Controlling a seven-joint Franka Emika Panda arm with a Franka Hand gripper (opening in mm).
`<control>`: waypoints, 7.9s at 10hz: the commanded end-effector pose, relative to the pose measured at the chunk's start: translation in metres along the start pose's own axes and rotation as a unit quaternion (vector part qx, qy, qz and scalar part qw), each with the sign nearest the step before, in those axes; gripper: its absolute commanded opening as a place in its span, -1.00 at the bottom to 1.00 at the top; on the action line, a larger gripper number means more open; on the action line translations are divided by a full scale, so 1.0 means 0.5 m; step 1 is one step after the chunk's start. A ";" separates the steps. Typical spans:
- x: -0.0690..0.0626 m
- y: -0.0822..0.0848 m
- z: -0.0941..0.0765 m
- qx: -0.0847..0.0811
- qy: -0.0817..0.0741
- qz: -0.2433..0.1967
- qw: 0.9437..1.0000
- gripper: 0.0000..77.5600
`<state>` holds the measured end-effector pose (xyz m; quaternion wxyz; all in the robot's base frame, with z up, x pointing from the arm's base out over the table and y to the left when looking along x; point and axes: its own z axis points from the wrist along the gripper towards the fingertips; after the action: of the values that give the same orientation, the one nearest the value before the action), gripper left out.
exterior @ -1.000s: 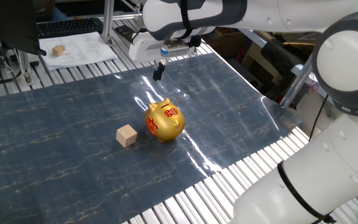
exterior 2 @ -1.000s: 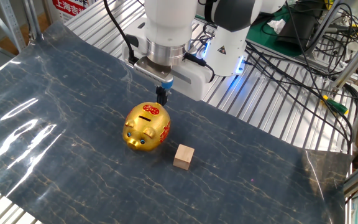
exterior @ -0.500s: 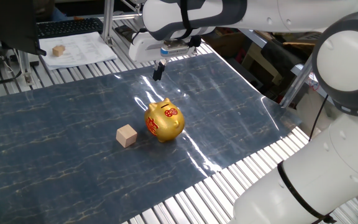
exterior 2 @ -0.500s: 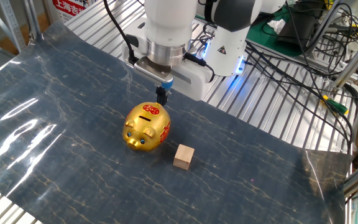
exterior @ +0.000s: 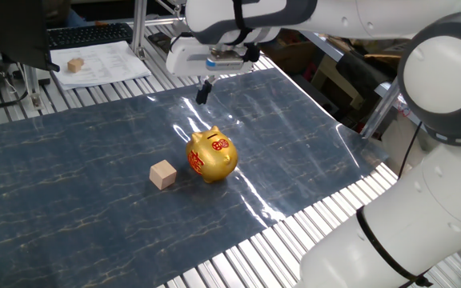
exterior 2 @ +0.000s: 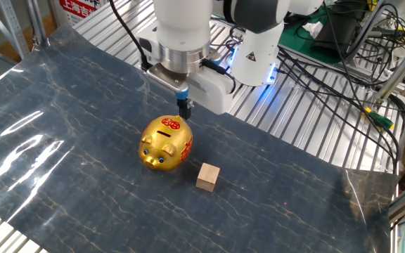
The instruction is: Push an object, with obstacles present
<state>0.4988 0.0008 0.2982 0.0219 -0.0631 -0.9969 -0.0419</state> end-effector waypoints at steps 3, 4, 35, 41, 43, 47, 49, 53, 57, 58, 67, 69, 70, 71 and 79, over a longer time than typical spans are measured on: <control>0.016 0.047 -0.011 -0.003 0.002 0.025 1.000 -1.00; 0.030 0.076 -0.017 0.000 0.002 0.038 0.999 -1.00; 0.121 0.163 0.099 0.019 0.005 0.120 0.993 -1.00; 0.175 0.185 0.143 0.021 -0.005 0.120 0.993 -1.00; 0.199 0.194 0.182 0.024 -0.005 0.114 0.993 -1.00; 0.195 0.195 0.229 0.026 -0.006 0.094 0.995 -1.00; 0.183 0.184 0.250 0.027 -0.006 0.080 0.996 -1.00; 0.175 0.170 0.293 0.029 -0.007 0.062 0.998 -1.00; 0.171 0.156 0.339 0.032 -0.015 0.044 0.998 -1.00; 0.169 0.152 0.345 0.032 -0.015 0.041 0.999 -1.00; 0.156 0.136 0.401 0.033 -0.032 0.018 0.999 -1.00; 0.153 0.134 0.414 0.032 -0.040 0.018 0.999 -1.00; 0.152 0.134 0.416 0.032 -0.041 0.018 0.998 -1.00; 0.148 0.133 0.421 0.031 -0.044 0.019 0.998 -1.00; 0.111 0.131 0.423 0.036 -0.047 0.053 0.997 -1.00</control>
<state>0.4410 0.0913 0.0947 -0.0201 -0.1078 -0.9940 -0.0025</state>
